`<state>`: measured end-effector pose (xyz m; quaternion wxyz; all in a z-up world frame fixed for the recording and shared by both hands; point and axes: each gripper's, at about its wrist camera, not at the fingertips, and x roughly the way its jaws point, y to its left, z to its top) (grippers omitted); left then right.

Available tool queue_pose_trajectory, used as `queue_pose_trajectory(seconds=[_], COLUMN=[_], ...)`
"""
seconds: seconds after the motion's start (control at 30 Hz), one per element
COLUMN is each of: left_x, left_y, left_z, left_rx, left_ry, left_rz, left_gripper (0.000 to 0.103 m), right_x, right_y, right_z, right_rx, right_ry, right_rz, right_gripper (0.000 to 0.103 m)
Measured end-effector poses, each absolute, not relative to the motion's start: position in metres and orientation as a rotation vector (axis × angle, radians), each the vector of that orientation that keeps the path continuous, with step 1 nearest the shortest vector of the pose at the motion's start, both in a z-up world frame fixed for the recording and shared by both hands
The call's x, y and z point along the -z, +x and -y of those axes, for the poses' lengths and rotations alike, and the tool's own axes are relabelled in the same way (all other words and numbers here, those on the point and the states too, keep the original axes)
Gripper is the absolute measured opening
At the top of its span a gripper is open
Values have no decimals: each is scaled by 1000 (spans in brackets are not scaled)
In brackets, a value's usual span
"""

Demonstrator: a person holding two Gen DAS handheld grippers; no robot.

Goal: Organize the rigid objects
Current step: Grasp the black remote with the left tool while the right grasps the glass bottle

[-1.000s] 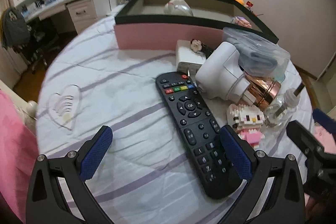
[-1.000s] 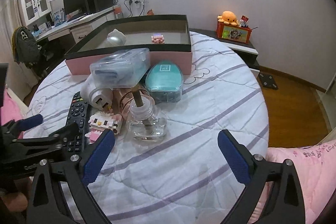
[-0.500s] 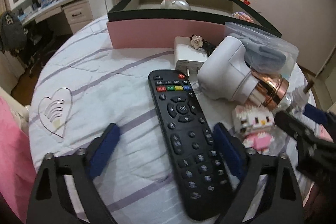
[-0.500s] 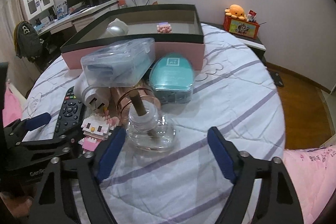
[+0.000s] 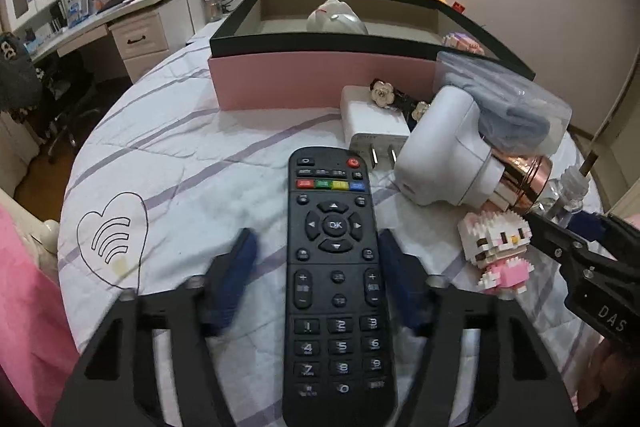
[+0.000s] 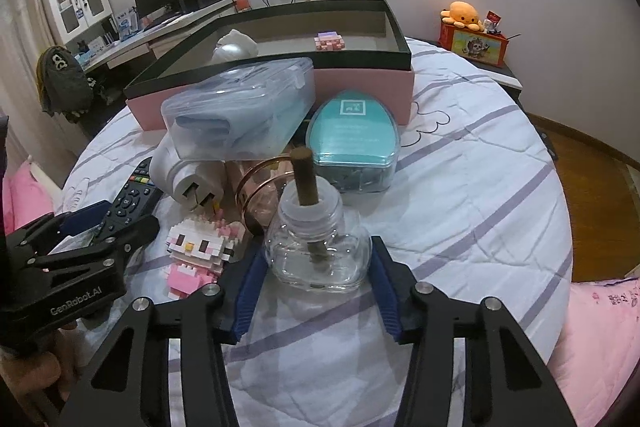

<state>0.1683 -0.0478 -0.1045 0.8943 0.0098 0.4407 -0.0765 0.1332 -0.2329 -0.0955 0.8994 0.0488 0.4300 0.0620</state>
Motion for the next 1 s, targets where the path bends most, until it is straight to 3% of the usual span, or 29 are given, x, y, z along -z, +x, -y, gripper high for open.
queue_pose_trajectory(seconds=[0.03, 0.63, 1.0], left_x=[104, 54, -3], left_y=[168, 157, 233], left_z=[46, 29, 27], left_rx=[171, 235, 277], left_ry=[14, -35, -82], left_rz=[-919, -824, -733], left_gripper=[44, 44, 44], right_x=[94, 52, -19], right_y=[132, 117, 193], right_z=[234, 248, 248], right_rx=[-132, -176, -248], right_ry=[110, 167, 95], right_rz=[-885, -820, -703], right_gripper=[51, 51, 51])
